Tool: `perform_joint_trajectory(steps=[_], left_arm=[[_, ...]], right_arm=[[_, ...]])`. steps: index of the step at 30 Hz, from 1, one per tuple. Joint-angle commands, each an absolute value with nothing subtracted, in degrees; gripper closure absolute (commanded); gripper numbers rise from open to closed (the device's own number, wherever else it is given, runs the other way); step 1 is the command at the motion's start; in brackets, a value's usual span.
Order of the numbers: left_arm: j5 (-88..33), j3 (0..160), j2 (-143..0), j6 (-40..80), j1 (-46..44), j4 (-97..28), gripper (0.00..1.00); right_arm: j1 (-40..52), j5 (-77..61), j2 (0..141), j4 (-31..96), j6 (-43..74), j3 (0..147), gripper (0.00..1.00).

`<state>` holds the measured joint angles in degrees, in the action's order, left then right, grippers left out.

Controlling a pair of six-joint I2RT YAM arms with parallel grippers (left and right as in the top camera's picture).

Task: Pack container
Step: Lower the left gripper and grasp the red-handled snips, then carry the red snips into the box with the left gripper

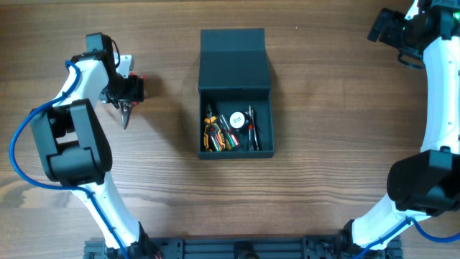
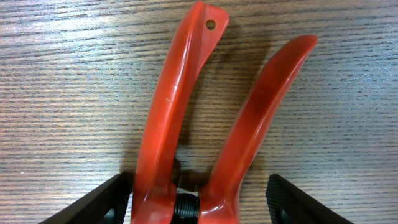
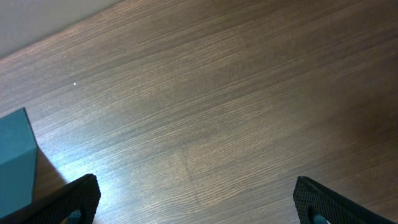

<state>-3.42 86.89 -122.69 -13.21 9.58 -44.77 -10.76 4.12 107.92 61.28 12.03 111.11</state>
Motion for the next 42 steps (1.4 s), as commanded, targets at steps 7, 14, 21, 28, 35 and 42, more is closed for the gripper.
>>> perform_joint_trajectory(steps=[7, 14, 21, 28, 35, 42], left_arm=[[1.2, 86.4, -125.4, -17.8, 8.4, -45.6, 0.36], [1.2, 86.4, -125.4, -17.6, 8.4, -45.6, 0.57], [2.0, 90.3, -124.7, -15.8, 8.5, -47.2, 0.52], [2.1, 96.4, -121.4, -14.5, 8.5, -51.2, 0.54], [2.1, 99.8, -116.5, -12.5, 5.8, -55.0, 0.56], [2.3, 99.8, -107.8, -8.7, -2.0, -58.9, 0.57]], right_arm=[[-10.5, 3.9, 107.4, 61.3, 11.4, 112.2, 0.0], [-10.5, 3.9, 107.4, 61.3, 11.3, 112.2, 0.0], [-10.5, 3.9, 107.4, 61.3, 11.3, 112.2, 0.0], [-10.5, 3.9, 107.4, 61.3, 11.3, 112.2, 0.0], [-10.5, 3.9, 107.4, 61.3, 11.3, 112.2, 0.0], [-10.5, 3.9, 107.4, 61.3, 11.4, 112.2, 0.0]])
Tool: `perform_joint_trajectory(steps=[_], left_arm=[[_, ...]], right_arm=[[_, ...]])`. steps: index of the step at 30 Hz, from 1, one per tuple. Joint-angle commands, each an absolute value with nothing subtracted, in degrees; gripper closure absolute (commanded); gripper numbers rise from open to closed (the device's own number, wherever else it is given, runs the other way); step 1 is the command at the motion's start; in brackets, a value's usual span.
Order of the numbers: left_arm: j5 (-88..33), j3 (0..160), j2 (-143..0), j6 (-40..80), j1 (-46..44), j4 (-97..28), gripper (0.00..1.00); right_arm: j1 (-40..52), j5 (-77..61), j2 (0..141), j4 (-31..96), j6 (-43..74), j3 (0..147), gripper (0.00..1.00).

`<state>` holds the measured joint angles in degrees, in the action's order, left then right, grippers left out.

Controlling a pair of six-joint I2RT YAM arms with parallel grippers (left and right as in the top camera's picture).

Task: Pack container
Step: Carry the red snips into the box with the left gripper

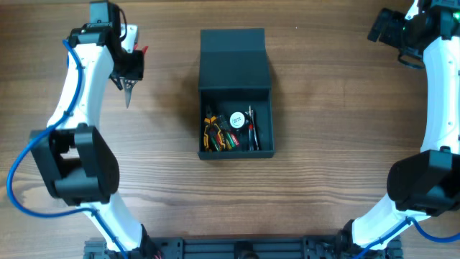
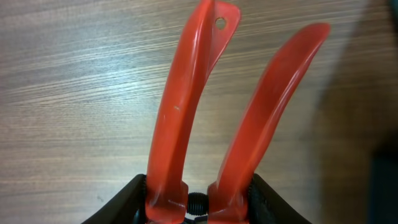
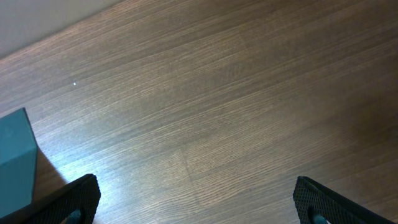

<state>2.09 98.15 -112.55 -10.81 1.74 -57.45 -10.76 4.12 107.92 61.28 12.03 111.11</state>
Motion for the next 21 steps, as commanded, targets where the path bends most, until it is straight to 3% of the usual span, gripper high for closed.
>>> perform_joint_trajectory(steps=[1, 8, 15, 21], left_arm=[[2.3, 99.8, -107.1, -8.3, -3.2, -59.5, 0.57], [1.8, 99.8, -101.9, -0.3, -17.1, -62.9, 0.64], [-1.5, 99.8, -101.9, 5.2, -32.0, -65.0, 0.62], [-2.1, 99.6, -102.1, 5.2, -37.4, -65.6, 0.61]], right_arm=[[-10.5, 3.9, 107.4, 61.3, 11.4, 112.2, 0.0], [-10.5, 3.9, 107.4, 61.3, 11.4, 112.2, 0.0], [-10.5, 3.9, 107.4, 61.3, 11.3, 112.2, 0.0], [-10.5, 3.8, 107.4, 61.3, 11.3, 112.2, 0.0]])
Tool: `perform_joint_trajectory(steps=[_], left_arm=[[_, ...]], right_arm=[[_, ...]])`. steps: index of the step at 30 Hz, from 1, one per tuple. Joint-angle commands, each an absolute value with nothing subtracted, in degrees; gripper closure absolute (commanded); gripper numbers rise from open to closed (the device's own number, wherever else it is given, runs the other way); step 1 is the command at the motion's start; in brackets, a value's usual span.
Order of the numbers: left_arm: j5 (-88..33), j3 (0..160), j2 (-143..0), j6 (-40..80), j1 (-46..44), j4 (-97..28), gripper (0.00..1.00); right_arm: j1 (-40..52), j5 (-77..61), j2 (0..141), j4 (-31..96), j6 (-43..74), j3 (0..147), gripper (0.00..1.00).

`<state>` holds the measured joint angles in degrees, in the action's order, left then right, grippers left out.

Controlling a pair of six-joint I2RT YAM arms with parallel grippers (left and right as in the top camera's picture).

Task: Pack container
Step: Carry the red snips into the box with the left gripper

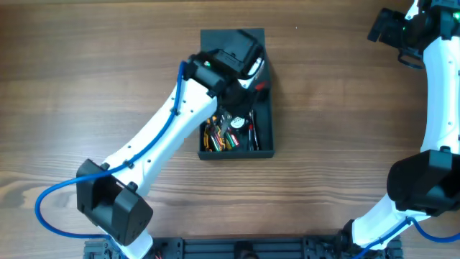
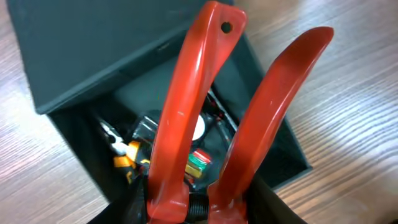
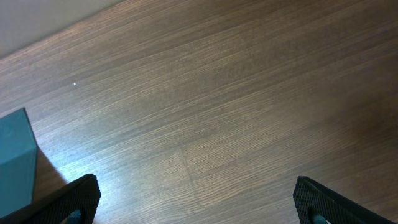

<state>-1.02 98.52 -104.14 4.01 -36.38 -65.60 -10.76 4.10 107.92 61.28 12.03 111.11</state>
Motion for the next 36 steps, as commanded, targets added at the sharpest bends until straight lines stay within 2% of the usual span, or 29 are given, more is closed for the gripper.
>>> perform_joint_trajectory(steps=[1, 10, 16, 28, 36], left_arm=[[-2.1, 99.6, -102.2, 5.2, -37.8, -65.6, 0.61], [-2.1, 97.3, -109.4, 4.7, -38.1, -66.1, 0.62], [-1.8, 90.3, -110.7, 3.2, -37.7, -61.1, 0.6], [-0.4, 84.2, -110.7, 1.7, -37.1, -55.0, 0.54], [-0.4, 84.2, -111.8, -1.3, -30.6, -53.1, 0.53]], right_arm=[[-10.5, 3.9, 107.4, 61.3, 11.4, 112.2, 0.0], [-10.5, 3.9, 107.4, 61.3, 11.3, 112.2, 0.0], [-10.5, 3.9, 107.4, 61.3, 11.4, 112.2, 0.0], [-10.5, 3.9, 107.4, 61.3, 11.3, 112.2, 0.0], [-10.5, 3.9, 107.4, 61.3, 11.4, 112.2, 0.0]])
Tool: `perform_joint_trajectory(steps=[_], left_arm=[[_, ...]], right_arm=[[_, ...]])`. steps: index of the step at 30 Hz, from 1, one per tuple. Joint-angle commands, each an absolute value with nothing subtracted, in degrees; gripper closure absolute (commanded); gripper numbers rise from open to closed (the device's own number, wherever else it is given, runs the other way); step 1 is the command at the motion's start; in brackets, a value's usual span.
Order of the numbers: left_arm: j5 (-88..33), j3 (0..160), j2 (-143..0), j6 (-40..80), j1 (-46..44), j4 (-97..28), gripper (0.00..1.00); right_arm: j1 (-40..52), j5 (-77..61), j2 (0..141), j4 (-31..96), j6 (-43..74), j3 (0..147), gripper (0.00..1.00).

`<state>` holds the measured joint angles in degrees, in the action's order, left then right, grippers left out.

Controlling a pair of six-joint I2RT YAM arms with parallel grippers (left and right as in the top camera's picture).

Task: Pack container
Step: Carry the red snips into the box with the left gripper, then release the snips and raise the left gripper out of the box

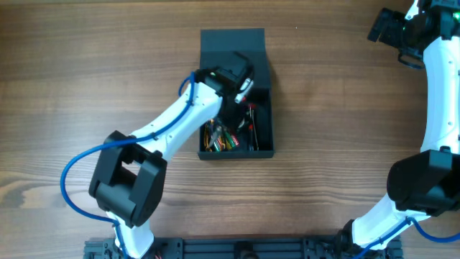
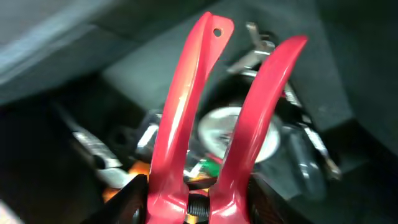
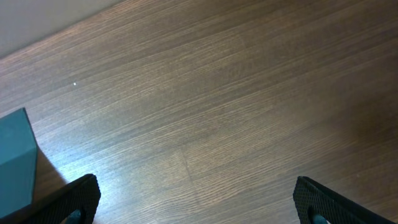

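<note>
A dark teal box (image 1: 200,122) stands mid-table with its lid (image 1: 230,47) folded open toward the far side. My left gripper (image 1: 241,90) reaches down into its compartment, shut on red-handled pliers (image 2: 186,106). Both red handles stick out ahead of the left gripper (image 2: 198,208), close over the tools in the box. Those include a round white-faced item (image 2: 214,127), an orange-handled tool (image 1: 210,137) and metal tools (image 2: 305,134). The pliers' nose is hidden. My right gripper (image 3: 199,202) is open with nothing in it, high at the far right (image 1: 392,29).
Bare wooden table (image 1: 345,144) surrounds the box on all sides. The right wrist view shows only tabletop and a teal corner of the lid (image 3: 15,162) at its left edge.
My left gripper, still holding the pliers, was above the box near the lid hinge and is now lower, inside the compartment close over the tools. The right arm is unchanged.
My left gripper first stood open around the pliers lying on the table at the far left. It was then shut on them, farther back on the left. Then it held them over the box, and now down in the compartment.
</note>
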<state>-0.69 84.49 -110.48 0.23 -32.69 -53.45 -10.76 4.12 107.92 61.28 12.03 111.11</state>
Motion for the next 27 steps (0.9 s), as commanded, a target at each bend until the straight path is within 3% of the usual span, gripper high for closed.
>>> perform_joint_trajectory(steps=[1, 7, 8, 10, 15, 20, 23, 24, 27], left_arm=[[-1.1, 84.2, -112.2, -1.3, -30.3, -53.1, 0.53], [-4.1, 84.2, -112.8, -1.3, -31.0, -53.1, 0.44], [-4.1, 84.2, -112.8, -1.3, -31.3, -53.1, 0.3], [-4.6, 84.2, -112.8, -1.2, -31.4, -53.1, 0.22], [-7.0, 86.9, -112.4, -1.0, -31.4, -54.3, 0.23], [-9.0, 100.7, -108.6, -0.6, -31.4, -57.6, 0.24], [-9.2, 109.8, -104.7, -0.6, -31.4, -57.2, 0.14], [-9.1, 111.4, -102.9, -0.9, -30.8, -56.9, 0.45], [-8.9, 111.4, -101.5, -0.9, -28.1, -57.5, 0.76]], right_arm=[[-10.5, 3.9, 107.4, 61.3, 11.4, 112.2, 0.0], [-10.5, 3.9, 107.4, 61.3, 11.4, 112.2, 0.0], [-10.5, 3.9, 107.4, 61.3, 11.4, 112.2, 0.0], [-10.5, 3.9, 107.4, 61.3, 11.3, 112.2, 0.0], [-10.5, 3.9, 107.4, 61.3, 11.4, 112.2, 0.0], [-10.5, 3.9, 107.4, 61.3, 11.3, 112.2, 0.0], [-10.5, 3.9, 107.4, 61.3, 11.3, 112.2, 0.0], [-10.5, 3.9, 107.4, 61.3, 11.3, 112.2, 0.0], [-10.5, 4.1, 107.4, 59.4, 10.0, 112.2, 0.0]])
